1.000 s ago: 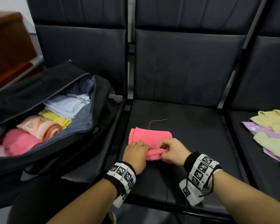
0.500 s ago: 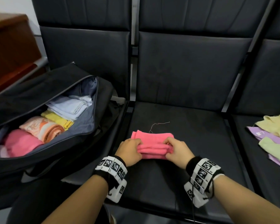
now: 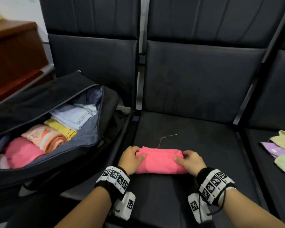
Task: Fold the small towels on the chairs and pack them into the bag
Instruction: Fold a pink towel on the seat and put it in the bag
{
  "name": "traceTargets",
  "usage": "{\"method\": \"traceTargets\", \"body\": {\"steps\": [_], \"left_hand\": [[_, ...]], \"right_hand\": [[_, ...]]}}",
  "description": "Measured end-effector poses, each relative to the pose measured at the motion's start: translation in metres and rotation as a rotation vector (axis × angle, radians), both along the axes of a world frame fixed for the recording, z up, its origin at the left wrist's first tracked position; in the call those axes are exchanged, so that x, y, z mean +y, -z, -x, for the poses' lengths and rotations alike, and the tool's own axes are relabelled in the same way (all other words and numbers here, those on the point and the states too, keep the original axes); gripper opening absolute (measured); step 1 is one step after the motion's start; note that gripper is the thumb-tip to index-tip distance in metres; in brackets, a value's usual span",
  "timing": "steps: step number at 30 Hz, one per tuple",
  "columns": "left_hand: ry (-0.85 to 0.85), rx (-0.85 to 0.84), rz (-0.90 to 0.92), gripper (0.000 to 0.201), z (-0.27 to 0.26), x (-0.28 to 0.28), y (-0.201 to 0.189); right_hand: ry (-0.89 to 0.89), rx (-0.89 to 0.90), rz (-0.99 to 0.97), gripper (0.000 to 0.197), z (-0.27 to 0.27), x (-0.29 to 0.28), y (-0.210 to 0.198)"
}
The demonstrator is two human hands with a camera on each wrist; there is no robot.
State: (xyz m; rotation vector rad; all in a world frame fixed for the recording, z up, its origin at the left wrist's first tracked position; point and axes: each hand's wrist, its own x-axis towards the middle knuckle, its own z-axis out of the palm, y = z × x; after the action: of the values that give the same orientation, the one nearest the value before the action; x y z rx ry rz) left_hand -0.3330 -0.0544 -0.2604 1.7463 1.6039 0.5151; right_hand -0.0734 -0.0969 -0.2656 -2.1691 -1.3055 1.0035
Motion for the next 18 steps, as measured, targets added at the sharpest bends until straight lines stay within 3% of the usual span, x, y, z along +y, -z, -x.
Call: {"method": "traceTargets", "body": {"steps": [4, 6, 8, 10, 12, 14, 16, 18], "left_hand": [[-0.028, -0.053, 0.071, 0.019, 0.0, -0.003, 0.0], [-0.064, -0.064, 0.096, 0.016, 0.0, -0.007, 0.0], [-0.1, -0.073, 0.111, 0.017, 0.001, -0.011, -0.007], [-0.074, -0.095, 0.104, 0.043, 0.001, -0.012, -0.021], [0.049, -0.14, 0.069, 0.078, 0.002, -0.013, -0.046], [0.209, -0.269, 0.048, 0.098, 0.002, -0.018, -0.074], [0.306, -0.483, 0.056, 0.096, 0.001, -0.026, -0.097], [0.281, -0.615, 0.03, 0.082, 0.006, -0.033, -0.117]], "right_hand": [[0.048, 0.2, 0.0, 0.027, 0.003, 0.005, -0.007], [0.143, 0.385, -0.054, 0.025, 0.007, 0.003, -0.018], [0.164, 0.459, -0.151, 0.026, 0.017, 0.001, -0.037], [0.063, 0.412, -0.258, 0.03, 0.031, 0.001, -0.063], [-0.118, 0.327, -0.359, 0.036, 0.047, 0.003, -0.093], [-0.276, 0.239, -0.425, 0.042, 0.064, 0.004, -0.123], [-0.39, 0.164, -0.473, 0.051, 0.079, 0.004, -0.15], [-0.471, 0.125, -0.513, 0.058, 0.092, 0.003, -0.171]]}}
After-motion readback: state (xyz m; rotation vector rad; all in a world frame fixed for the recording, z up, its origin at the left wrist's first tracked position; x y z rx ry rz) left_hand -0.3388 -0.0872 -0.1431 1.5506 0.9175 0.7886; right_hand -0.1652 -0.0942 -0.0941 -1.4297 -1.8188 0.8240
